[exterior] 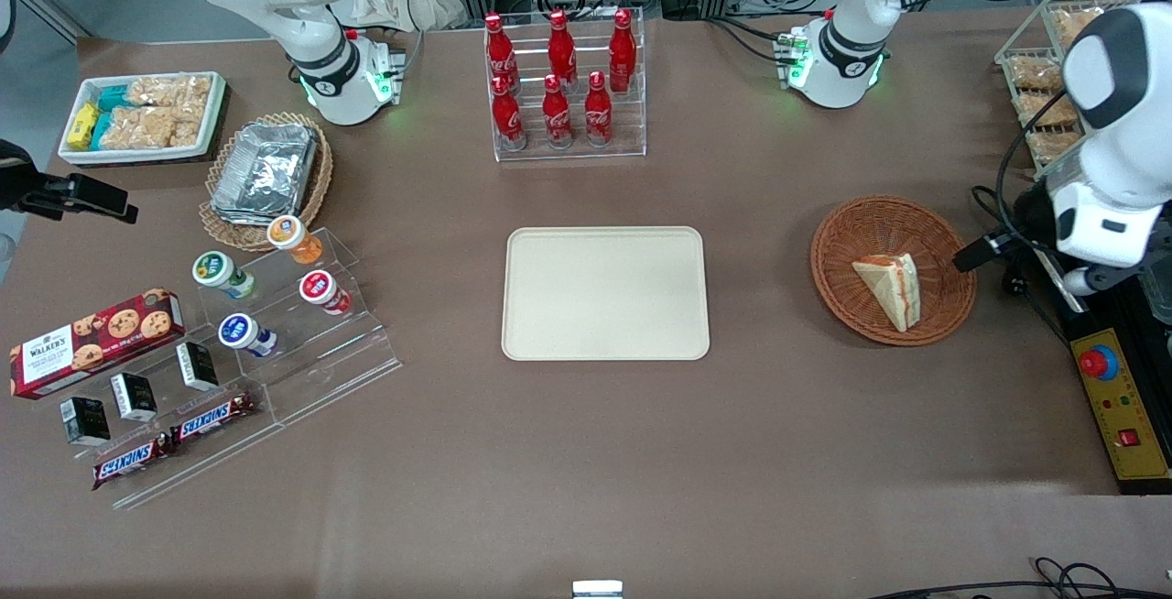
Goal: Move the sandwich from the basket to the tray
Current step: 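Lower the open left gripper over the wrapped sandwich in the basket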
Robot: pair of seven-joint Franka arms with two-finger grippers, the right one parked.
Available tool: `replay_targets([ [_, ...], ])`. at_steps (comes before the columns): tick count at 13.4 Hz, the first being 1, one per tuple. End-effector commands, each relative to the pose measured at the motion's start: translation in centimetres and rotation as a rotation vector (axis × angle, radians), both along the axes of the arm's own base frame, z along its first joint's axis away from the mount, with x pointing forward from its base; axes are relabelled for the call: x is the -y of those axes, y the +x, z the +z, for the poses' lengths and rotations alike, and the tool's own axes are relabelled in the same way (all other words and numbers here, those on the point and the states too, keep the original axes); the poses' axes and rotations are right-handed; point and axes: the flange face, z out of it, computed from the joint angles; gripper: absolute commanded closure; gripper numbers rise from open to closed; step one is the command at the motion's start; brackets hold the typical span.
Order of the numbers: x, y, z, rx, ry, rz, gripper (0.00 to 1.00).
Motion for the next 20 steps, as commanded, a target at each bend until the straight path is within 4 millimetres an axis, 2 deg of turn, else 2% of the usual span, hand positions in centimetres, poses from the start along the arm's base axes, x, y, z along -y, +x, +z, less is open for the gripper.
replay_targets([
  [1, 1.0, -2.5, -3.8, 0.022, -0.006, 0.048, 0.00],
  [8, 0.7, -4.1, -10.1, -0.034, 0.008, 0.063, 0.00],
  [12, 0.7, -3.6, -15.5, -0.042, 0.023, 0.117, 0.00],
  [16, 0.3, -4.2, -17.3, -0.029, 0.026, 0.127, 0.00],
  [20, 0.3, -5.9, -19.2, -0.029, 0.027, 0.128, 0.00],
])
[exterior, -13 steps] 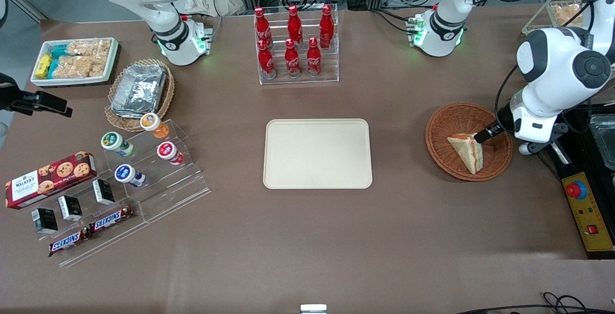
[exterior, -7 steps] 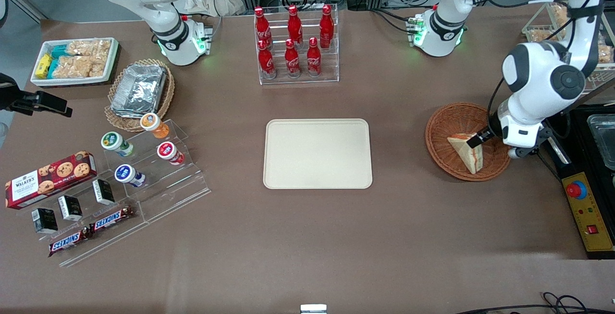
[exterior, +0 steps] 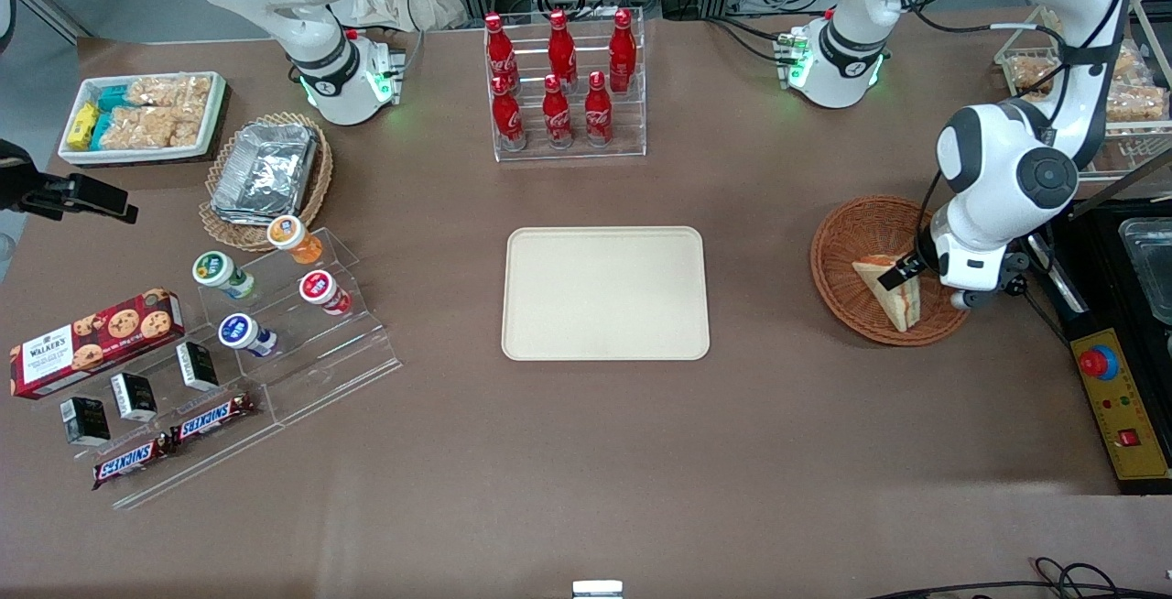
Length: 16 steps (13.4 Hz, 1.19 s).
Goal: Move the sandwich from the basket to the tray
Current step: 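Close the left gripper on the sandwich and lift it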
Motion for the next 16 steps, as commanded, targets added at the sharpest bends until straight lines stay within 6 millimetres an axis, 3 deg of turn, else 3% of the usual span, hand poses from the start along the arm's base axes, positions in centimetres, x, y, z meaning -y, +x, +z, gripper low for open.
replay_targets([
  [1, -0.1, -1.7, -1.3, 0.023, 0.001, 0.020, 0.00],
  [3, -0.2, -2.1, -2.1, 0.031, 0.003, 0.022, 0.01],
  [4, -0.2, -2.0, -2.5, 0.034, 0.005, 0.022, 0.21],
  [6, -0.1, -1.9, -3.2, 0.037, 0.007, 0.020, 0.96],
  [7, -0.2, -1.8, -3.2, 0.040, 0.008, 0.020, 1.00],
  [11, -0.1, -1.3, -2.0, 0.061, 0.005, 0.021, 1.00],
  [13, -0.3, -0.9, 1.3, 0.070, -0.003, 0.011, 1.00],
  [16, -0.7, 1.2, 8.5, 0.003, -0.016, 0.010, 1.00],
])
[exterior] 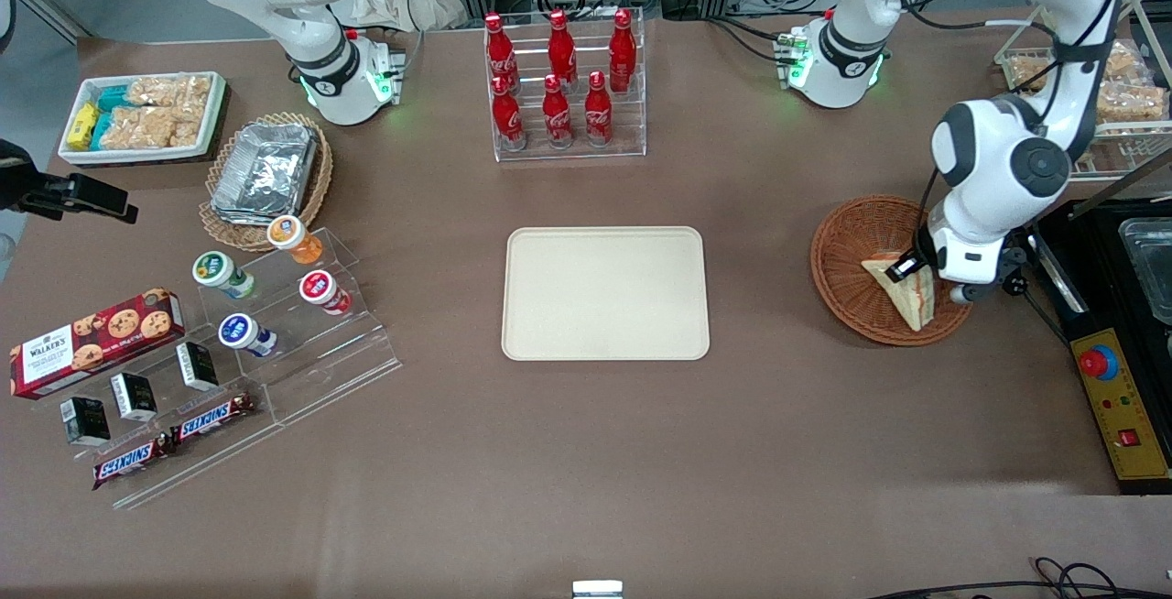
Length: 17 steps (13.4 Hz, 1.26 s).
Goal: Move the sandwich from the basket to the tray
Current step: 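Close the left gripper on the sandwich and lift it, then carry the sandwich with the left gripper over the white tray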
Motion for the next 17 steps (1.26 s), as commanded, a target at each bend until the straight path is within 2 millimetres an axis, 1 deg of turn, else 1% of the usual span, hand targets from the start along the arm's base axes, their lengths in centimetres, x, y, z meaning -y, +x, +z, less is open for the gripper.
replay_targets([
  [1, -0.3, 2.2, 8.6, -0.037, 0.001, -0.008, 1.00],
  [2, -0.4, 3.2, 11.7, -0.071, 0.026, -0.028, 1.00],
  [4, 0.0, 4.3, 17.8, -0.101, 0.048, -0.061, 1.00],
  [5, 0.5, 4.5, 20.7, -0.108, 0.044, -0.101, 1.00],
  [7, 2.4, 4.4, 26.5, -0.112, 0.043, -0.183, 1.00],
  [8, 4.2, 4.2, 29.3, -0.103, 0.045, -0.232, 1.00],
  [9, 6.4, 3.9, 31.4, -0.093, 0.048, -0.270, 1.00],
  [10, 9.0, 3.3, 32.7, -0.088, 0.052, -0.314, 1.00],
  [11, 11.6, 2.7, 33.6, -0.079, 0.056, -0.356, 1.00],
  [13, 18.1, 1.3, 33.3, -0.071, 0.068, -0.430, 1.00],
  [14, 21.4, 0.8, 32.6, -0.058, 0.071, -0.444, 1.00],
  [16, 26.1, 0.8, 30.6, -0.028, 0.060, -0.438, 1.00],
  [17, 28.1, 0.9, 28.8, -0.030, 0.051, -0.444, 1.00],
])
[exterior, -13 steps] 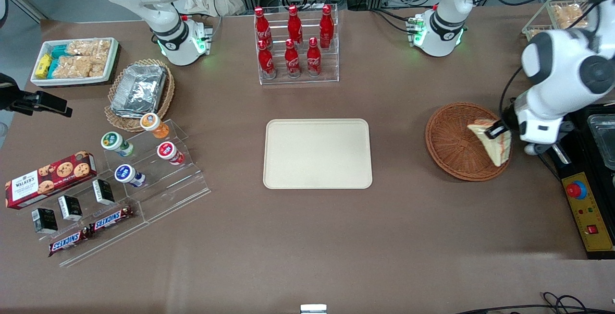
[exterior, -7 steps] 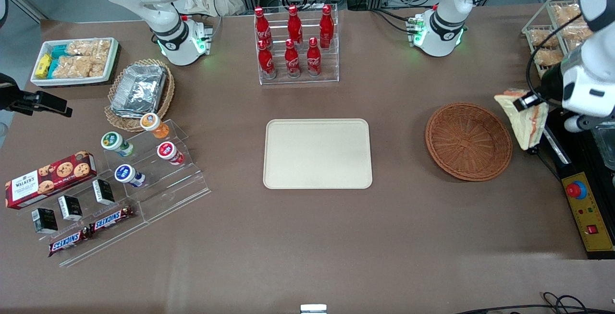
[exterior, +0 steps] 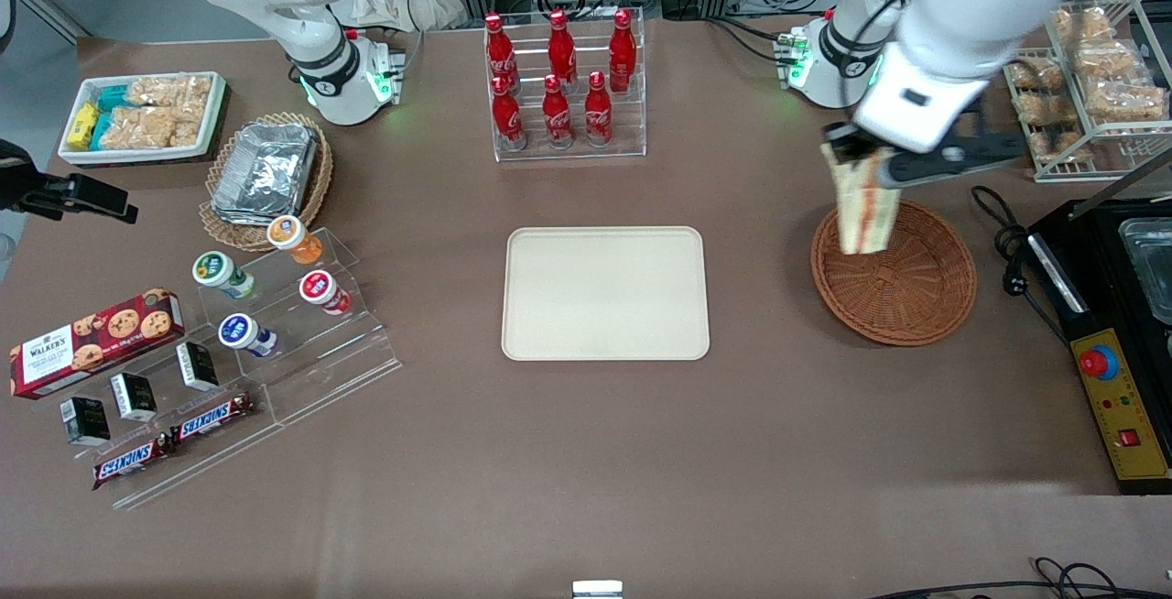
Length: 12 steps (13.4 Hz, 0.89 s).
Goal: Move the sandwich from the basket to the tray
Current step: 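Carry the sandwich with the left gripper over the white tray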
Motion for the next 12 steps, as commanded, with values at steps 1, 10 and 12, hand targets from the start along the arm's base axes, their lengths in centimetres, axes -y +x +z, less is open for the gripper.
replay_targets([
  [1, 4.5, 1.2, -4.2, 0.003, -0.019, 0.004, 1.00],
  [10, 13.0, -1.5, -25.9, 0.061, -0.034, -0.080, 1.00],
  [12, 14.4, -1.7, -29.7, 0.090, -0.007, -0.085, 1.00],
])
